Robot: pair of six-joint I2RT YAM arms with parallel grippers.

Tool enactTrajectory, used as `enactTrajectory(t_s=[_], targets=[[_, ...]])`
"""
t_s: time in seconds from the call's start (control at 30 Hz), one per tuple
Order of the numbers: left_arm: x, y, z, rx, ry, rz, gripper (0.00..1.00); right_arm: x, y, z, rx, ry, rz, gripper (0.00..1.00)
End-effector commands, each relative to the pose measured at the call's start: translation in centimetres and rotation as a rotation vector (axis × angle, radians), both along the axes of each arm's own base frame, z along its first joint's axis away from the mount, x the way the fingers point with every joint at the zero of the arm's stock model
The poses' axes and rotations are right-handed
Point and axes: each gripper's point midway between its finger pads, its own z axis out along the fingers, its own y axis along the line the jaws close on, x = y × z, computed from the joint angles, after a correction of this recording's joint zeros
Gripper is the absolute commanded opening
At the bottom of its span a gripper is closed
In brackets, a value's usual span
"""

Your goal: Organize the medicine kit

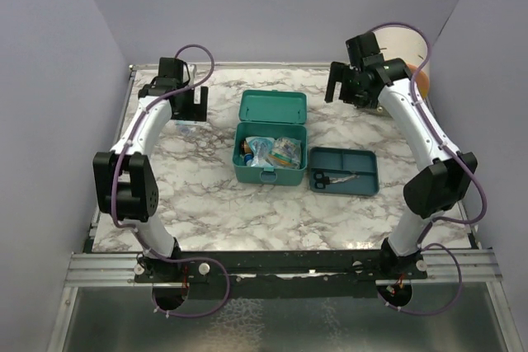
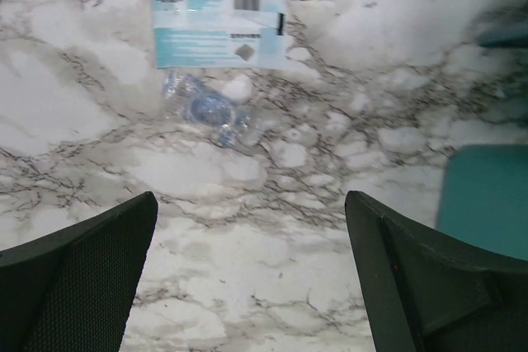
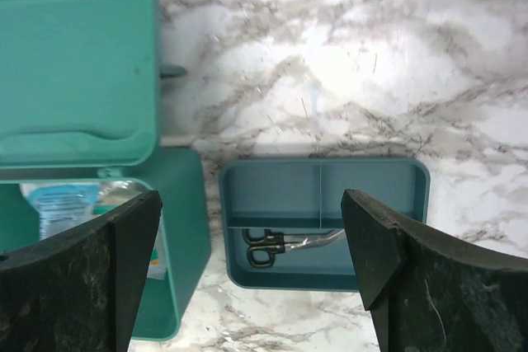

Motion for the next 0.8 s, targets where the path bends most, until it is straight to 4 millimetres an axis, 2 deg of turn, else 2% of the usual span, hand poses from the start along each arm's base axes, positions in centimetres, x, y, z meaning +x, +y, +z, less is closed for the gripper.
enactTrajectory(t_s=[0.0,0.17,0.3,0.43,0.77], targets=[[1.7,2.1,-3.1,0.030,0.097,0.035,0.99,0.4,-0.6,2.7,-0.045,-0.030,-0.001,0.92],[2.1,2.5,-6.4,0.083,0.190,-0.041,0.99,0.6,-0.9,3.9,-0.058,-0.055,0.005,0.92],[1.6,3.2,-8.6,0.129,0.243,-0.068,0.95,0.1,-1.1,3.8,-0.051,-0.056,0.000,0.92],[1.8,4.0,-9.8,0.138,0.263,-0.045,0.92,-0.5,-1.2,3.4,-0.040,-0.055,-0.010,0.92],[4.6,5.5,-11.2,0.163,0.248,-0.004,0.91,-0.8,-1.0,3.0,-0.020,-0.054,-0.017,0.92]])
